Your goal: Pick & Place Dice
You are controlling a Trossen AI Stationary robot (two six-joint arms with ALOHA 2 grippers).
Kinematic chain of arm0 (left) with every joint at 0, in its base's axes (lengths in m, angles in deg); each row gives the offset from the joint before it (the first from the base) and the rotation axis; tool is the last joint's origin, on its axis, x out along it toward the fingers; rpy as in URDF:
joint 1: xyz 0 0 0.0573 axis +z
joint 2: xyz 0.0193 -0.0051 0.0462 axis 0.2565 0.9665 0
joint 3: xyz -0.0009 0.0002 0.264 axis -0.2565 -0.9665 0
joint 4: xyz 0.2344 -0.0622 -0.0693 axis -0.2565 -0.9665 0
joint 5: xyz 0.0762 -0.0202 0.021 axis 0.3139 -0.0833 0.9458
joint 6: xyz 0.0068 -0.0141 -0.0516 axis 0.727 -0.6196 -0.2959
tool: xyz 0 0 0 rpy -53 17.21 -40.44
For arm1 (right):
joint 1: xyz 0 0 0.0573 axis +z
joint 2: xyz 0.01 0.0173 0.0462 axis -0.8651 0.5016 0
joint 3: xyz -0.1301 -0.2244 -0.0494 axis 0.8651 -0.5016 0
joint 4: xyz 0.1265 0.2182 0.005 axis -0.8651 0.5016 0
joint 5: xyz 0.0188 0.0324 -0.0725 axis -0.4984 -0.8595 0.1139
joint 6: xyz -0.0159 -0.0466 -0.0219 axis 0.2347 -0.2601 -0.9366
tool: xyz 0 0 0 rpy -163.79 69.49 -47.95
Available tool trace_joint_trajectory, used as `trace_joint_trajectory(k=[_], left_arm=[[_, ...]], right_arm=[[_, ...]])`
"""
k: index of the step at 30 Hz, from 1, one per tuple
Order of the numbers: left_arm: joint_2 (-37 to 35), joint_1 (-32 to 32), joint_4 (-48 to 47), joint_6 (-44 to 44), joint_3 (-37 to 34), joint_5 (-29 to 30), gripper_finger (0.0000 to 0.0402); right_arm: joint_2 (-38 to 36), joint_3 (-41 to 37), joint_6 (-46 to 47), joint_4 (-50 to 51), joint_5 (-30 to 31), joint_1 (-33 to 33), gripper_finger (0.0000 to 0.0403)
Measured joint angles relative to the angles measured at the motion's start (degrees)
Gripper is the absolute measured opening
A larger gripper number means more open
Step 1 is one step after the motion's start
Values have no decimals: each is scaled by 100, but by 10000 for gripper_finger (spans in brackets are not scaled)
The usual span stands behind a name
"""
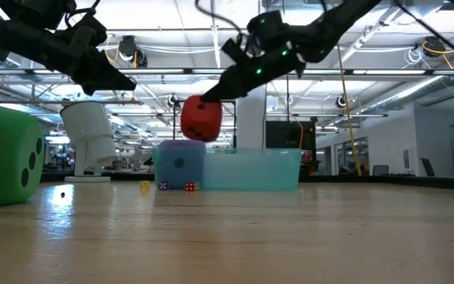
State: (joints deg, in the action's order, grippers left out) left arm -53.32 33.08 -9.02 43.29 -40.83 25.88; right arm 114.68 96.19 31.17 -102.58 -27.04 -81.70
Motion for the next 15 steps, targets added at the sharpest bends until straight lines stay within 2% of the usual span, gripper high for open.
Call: trace_joint_trajectory(k=[5, 15], left_arm=[[0, -1, -105, 7, 0, -2, 21], [-1, 1, -162, 308, 0, 7, 21]], right_arm=[[575, 279, -70, -37, -6, 3, 56], [1125, 290, -609, -232, -2, 231, 56]])
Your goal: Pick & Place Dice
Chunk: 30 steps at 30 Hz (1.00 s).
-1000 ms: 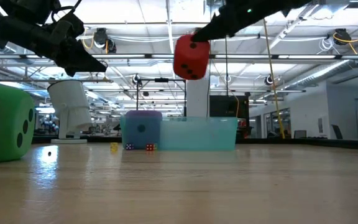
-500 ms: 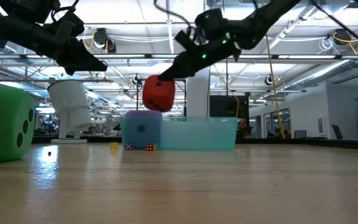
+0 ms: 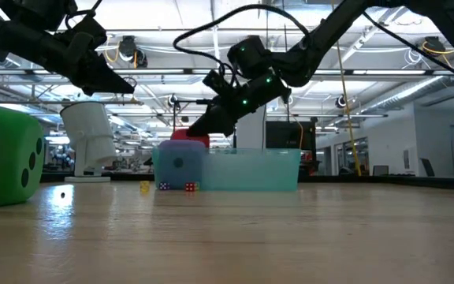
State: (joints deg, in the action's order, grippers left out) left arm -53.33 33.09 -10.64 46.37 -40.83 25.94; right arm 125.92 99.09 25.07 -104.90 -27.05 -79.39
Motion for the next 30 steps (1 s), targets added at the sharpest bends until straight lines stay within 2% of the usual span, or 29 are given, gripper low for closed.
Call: trace_joint_trajectory(k=[3, 9, 14, 22, 25, 30], left_arm=[[1, -1, -17, -3, 0, 0, 21], [1, 0, -124, -57, 0, -2, 21], [0, 0, -147, -70, 0, -2, 21], [1, -1, -171, -154, 0, -6, 21], [1, -1, -173, -195, 0, -9, 21], [1, -1, -253, -202, 0, -26, 21]], right_arm=[[134, 2, -416, -68, 9, 84, 56], [281, 2, -345, -73, 23, 170, 79], [289, 1, 163, -18, -17, 163, 128], [244, -2, 243, -184, -144, 208, 230], [200, -7, 248, -376, -152, 275, 247], [-79, 2, -101, -469, -65, 396, 253]])
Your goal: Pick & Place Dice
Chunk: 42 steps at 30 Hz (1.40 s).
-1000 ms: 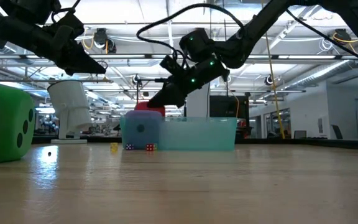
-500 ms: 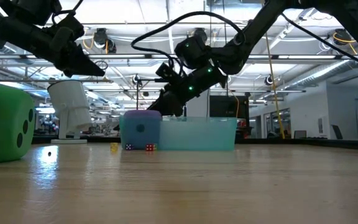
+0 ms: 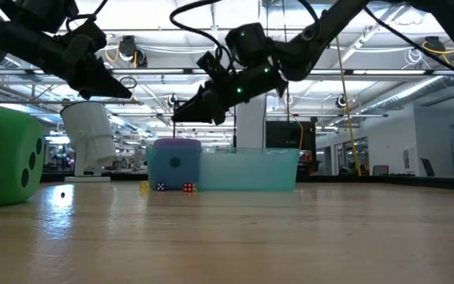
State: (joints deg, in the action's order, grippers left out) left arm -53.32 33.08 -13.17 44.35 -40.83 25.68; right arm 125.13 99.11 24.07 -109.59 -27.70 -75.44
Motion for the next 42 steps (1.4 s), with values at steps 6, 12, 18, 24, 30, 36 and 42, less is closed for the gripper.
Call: trace_joint_trajectory(k=[6, 12, 18, 24, 30, 36, 42], left_arm=[[248, 0, -226, -702, 0, -45, 21], [1447, 2, 432, -919, 0, -81, 21], [2589, 159, 1231, -1502, 0, 4, 21], [2928, 416, 1245, -1912, 47, -12, 21], [3174, 433, 1291, -1947, 163, -25, 21], [3527, 431, 1456, -1934, 290, -125, 21], [3714, 431, 1550, -1920, 356, -126, 21]], right_arm=[[-468, -4, 279, 367, 1334, 178, 224], [-545, -11, 958, 920, 1390, 80, 127], [-549, -11, 1581, 1594, 1411, 23, 18], [-547, -11, 2547, 2092, 1402, -37, 10], [-389, -13, 2919, 2334, 1437, -66, 3], [-240, -8, 3088, 2302, 1811, -144, 1], [-53, -11, 3312, 2302, 1665, -347, 1]])
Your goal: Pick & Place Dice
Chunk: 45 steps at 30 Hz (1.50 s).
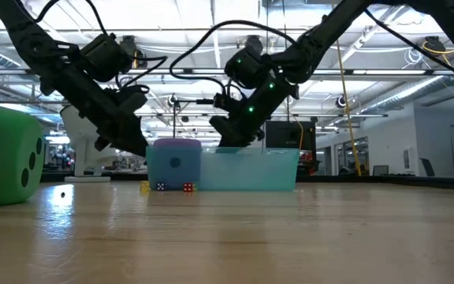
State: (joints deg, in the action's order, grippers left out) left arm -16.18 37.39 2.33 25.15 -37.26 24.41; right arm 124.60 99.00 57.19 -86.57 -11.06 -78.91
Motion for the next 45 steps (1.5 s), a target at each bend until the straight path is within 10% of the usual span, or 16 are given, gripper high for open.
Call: trace_joint_trajectory(k=[11, 27, 39, 45], left_arm=[[114, 2, 340, 57, 0, 4, 21], [-10, 1, 301, 481, 0, 3, 16], [-1920, 0, -185, 1111, -247, -99, 5], [-2945, -4, -115, 1538, -672, -816, 3]], right_arm=[[162, 0, -94, -697, -990, 5, 0], [-63, 0, 293, 224, -860, -41, 0], [-1613, -283, -862, 577, -1250, -10, 0], [-2971, -1518, -1011, -282, -2545, -256, 0]])
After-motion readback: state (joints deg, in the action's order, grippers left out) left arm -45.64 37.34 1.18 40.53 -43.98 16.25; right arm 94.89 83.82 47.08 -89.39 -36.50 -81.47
